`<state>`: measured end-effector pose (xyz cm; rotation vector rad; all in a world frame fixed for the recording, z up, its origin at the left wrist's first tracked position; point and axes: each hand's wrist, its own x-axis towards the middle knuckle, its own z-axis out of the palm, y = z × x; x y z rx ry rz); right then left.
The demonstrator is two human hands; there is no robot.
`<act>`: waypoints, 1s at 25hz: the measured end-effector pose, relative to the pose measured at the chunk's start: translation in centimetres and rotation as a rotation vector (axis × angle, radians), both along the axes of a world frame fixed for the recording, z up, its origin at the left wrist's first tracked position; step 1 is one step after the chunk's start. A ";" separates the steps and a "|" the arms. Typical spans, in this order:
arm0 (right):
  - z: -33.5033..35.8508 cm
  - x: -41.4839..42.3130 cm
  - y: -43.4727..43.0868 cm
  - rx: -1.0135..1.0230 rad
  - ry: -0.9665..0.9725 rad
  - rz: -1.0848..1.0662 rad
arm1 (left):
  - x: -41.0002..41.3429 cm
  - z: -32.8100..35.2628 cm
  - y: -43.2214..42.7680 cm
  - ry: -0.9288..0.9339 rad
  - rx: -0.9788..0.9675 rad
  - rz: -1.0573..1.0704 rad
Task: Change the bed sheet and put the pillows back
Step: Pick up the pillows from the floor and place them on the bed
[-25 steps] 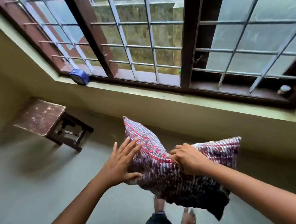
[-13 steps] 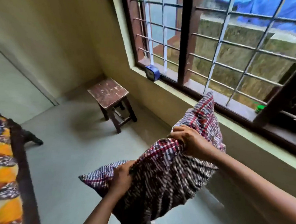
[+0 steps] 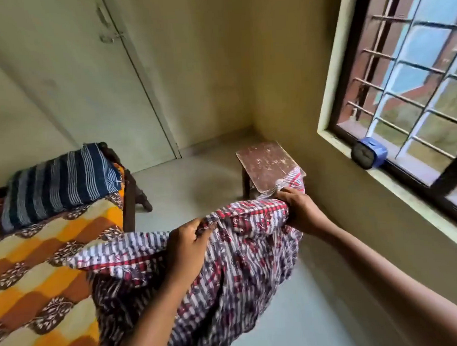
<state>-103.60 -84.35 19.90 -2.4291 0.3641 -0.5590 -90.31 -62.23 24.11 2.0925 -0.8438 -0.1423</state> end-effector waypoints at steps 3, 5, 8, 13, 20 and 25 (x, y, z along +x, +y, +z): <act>-0.1 9.0 0.0 -0.005 -0.022 0.033 | 5.7 1.9 0.0 0.126 -0.072 0.141; 0.1 15.2 -0.4 -0.032 -0.032 0.110 | 9.5 2.7 0.3 0.171 -0.141 0.252; 0.6 24.2 -1.3 -0.069 -0.070 0.273 | 15.9 3.0 0.1 0.217 -0.216 0.460; 2.6 37.7 -4.6 -0.102 -0.139 0.512 | 24.8 5.3 -2.2 0.397 -0.403 0.717; 4.2 59.1 -8.5 -0.068 -0.131 0.892 | 39.3 6.9 -5.8 0.459 -0.507 0.939; 4.2 75.5 -11.1 -0.022 -0.099 1.055 | 53.3 6.5 -8.4 0.405 -0.567 0.981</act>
